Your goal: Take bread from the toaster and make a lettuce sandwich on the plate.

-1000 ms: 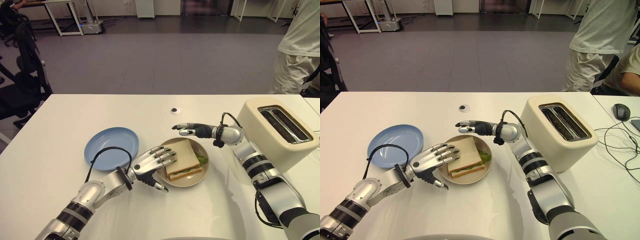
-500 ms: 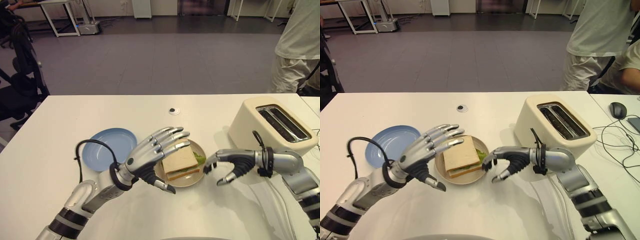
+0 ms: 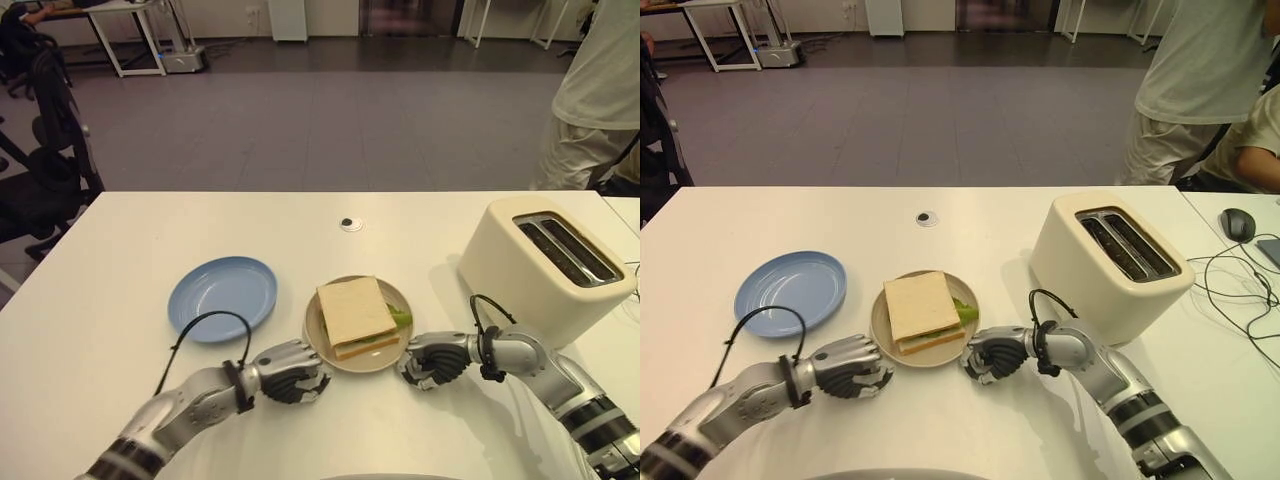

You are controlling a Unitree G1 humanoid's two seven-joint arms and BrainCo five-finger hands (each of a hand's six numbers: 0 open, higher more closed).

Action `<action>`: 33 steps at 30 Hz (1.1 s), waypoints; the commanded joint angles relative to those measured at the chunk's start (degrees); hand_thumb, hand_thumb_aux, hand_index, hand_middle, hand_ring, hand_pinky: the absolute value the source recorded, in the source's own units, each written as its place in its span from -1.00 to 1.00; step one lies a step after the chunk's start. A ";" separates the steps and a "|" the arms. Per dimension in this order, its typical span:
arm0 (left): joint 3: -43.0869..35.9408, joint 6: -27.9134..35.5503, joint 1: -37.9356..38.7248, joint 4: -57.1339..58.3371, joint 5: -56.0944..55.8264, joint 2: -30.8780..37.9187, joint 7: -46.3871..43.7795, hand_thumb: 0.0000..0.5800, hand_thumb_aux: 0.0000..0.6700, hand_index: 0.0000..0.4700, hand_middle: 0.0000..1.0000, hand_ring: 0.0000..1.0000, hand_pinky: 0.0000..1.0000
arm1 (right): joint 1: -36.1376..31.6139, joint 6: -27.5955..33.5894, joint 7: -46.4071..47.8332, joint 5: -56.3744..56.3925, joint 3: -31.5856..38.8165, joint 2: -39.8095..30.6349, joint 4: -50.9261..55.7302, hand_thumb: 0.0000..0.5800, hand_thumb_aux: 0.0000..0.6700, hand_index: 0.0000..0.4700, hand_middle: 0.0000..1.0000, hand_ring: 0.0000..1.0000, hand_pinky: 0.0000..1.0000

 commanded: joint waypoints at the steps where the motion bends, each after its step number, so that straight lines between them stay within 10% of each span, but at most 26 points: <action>1: -2.94 5.26 -6.90 11.30 13.65 -1.17 7.31 1.00 1.00 1.00 1.00 1.00 1.00 | -2.58 1.29 -6.14 -5.06 1.51 4.09 10.06 1.00 1.00 1.00 0.90 0.90 0.90; 7: -4.98 15.12 -23.07 25.80 24.21 -6.31 25.82 1.00 1.00 1.00 1.00 1.00 1.00 | -10.57 4.69 -23.08 -8.52 -1.48 9.25 24.01 1.00 0.93 0.93 0.91 0.91 0.91; 8: -5.43 15.03 -23.80 26.10 24.66 -6.53 27.54 1.00 1.00 1.00 1.00 1.00 1.00 | -10.93 3.94 -24.52 -8.16 -1.84 9.62 24.14 0.82 0.40 0.40 0.91 0.91 0.91; 10: -5.19 14.07 -22.37 23.33 24.14 -5.65 30.23 1.00 1.00 1.00 1.00 1.00 1.00 | -11.04 1.61 -26.42 -7.24 -2.41 10.00 22.72 0.62 0.13 0.13 0.91 0.91 0.91; 11: -4.85 13.77 -21.15 21.31 23.79 -4.85 31.14 1.00 1.00 1.00 1.00 1.00 1.00 | -11.02 0.26 -27.06 -6.94 -2.58 9.99 21.85 0.31 -0.18 -0.18 0.91 0.91 0.91; 12: -3.67 12.95 -19.18 18.01 22.23 -4.00 31.66 1.00 1.00 1.00 1.00 1.00 1.00 | -10.41 -1.82 -26.21 -5.45 -2.89 9.52 19.88 -0.45 -0.70 -0.70 0.92 0.92 0.92; 14: -0.22 11.09 -14.43 10.09 17.17 -2.62 31.72 0.96 0.70 0.70 1.00 1.00 1.00 | -7.59 -4.81 -21.15 2.33 -4.17 8.33 12.84 -1.00 -1.00 -1.00 0.91 0.91 0.91; 16: 4.21 8.40 -8.79 2.05 8.19 -2.23 30.56 0.65 0.16 0.16 0.39 0.39 0.39 | -4.82 -6.60 -14.91 13.70 -5.58 7.10 4.78 -1.00 -1.00 -1.00 0.84 0.84 0.84; 19: 7.88 4.91 -3.34 -2.73 -5.58 -4.12 27.28 -0.15 -0.51 -0.51 -0.92 -0.92 -0.92 | -4.88 -7.96 -13.91 21.83 -9.54 9.16 4.27 -1.00 -1.00 -1.00 -0.37 -0.37 -0.37; 20: 8.37 3.79 -2.46 -2.38 -8.83 -4.85 26.26 -0.37 -0.65 -0.65 -1.00 -1.00 -1.00 | -5.55 -8.39 -15.42 21.51 -10.69 10.41 6.27 -1.00 -1.00 -1.00 -0.97 -0.97 -0.97; 22: 9.25 0.19 -0.94 -0.15 -15.27 -5.92 24.15 -1.00 -1.00 -1.00 -1.00 -1.00 -1.00 | -7.12 -8.40 -19.21 20.79 -12.64 13.94 11.54 -1.00 -1.00 -1.00 -1.00 -1.00 -1.00; 33: 10.36 -3.48 -3.53 10.96 -52.69 -17.15 -6.47 -1.00 -1.00 -1.00 -1.00 -1.00 -1.00 | -10.55 -7.64 -11.74 36.06 -22.47 24.77 24.91 -1.00 -1.00 -1.00 -1.00 -1.00 -1.00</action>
